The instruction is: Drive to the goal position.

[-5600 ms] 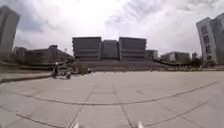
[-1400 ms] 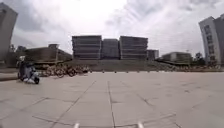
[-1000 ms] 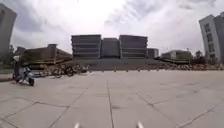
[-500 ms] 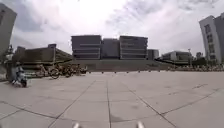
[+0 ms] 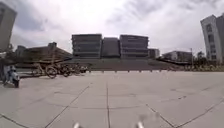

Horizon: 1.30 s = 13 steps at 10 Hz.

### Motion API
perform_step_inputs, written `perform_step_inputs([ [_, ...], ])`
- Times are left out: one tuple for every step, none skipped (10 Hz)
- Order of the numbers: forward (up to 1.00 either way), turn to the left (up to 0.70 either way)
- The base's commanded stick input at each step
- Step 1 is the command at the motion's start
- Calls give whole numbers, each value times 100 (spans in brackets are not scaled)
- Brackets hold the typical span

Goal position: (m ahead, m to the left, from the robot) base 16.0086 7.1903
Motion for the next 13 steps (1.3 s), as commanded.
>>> perform_step_inputs([
  [70,0],
  [70,0],
  [70,0],
  [70,0],
  [70,0],
  [70,0],
  [70,0],
  [70,0],
  [70,0],
  [70,0],
  [70,0],
  [70,0],
  [70,0],
])
